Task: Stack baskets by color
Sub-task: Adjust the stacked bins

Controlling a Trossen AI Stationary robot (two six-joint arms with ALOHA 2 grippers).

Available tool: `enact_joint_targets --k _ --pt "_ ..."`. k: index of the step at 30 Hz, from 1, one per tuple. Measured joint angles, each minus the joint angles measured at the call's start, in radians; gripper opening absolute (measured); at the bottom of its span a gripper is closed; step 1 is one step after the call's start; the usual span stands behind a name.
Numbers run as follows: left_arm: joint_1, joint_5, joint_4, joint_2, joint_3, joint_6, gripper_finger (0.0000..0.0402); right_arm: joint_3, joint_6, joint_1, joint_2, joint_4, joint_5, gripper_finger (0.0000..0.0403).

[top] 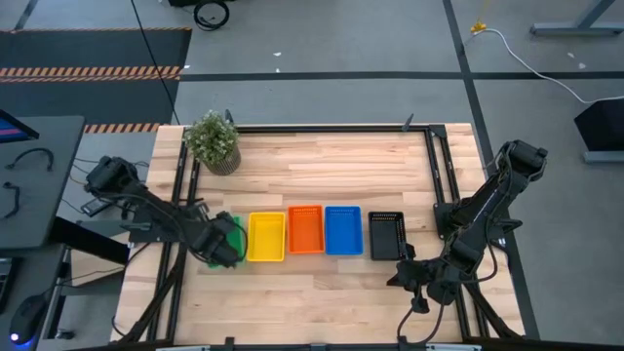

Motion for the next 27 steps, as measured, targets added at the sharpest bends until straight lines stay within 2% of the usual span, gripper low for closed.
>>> enact_joint_targets --k 3,12,16,19,21,23,27 --pt "0.019 0.002 -0.01 0.0 -0.032 -0.005 0.0004 0.0 0.0 0.0 0.0 0.0 0.0 0.0004" --pt "0.026 -0.036 -0.127 0.0 -0.025 0.035 0.0004 0.0 -0.01 -0.001 0.0 -0.002 0.008 0.0004" --pt "0.015 -0.036 -0.204 0.0 0.071 -0.012 0.0004 0.0 -0.011 -0.011 0.0 -0.002 0.01 0.0004" --pt "-0.007 -0.026 -0.287 0.0 0.176 -0.111 0.0004 0.0 -0.027 -0.024 0.0 -0.003 0.011 0.0004" --pt "-0.012 0.031 -0.348 -0.009 0.223 -0.222 0.0003 0.0 -0.043 -0.034 0.0 -0.003 0.011 0.0004" --pt "-0.009 0.133 -0.392 -0.04 0.229 -0.323 0.0003 0.0 -0.061 -0.044 0.0 -0.003 0.012 0.0004" --pt "-0.006 0.295 -0.36 -0.154 0.151 -0.489 0.0002 0.0 -0.095 -0.059 0.0 -0.003 0.011 0.0004"
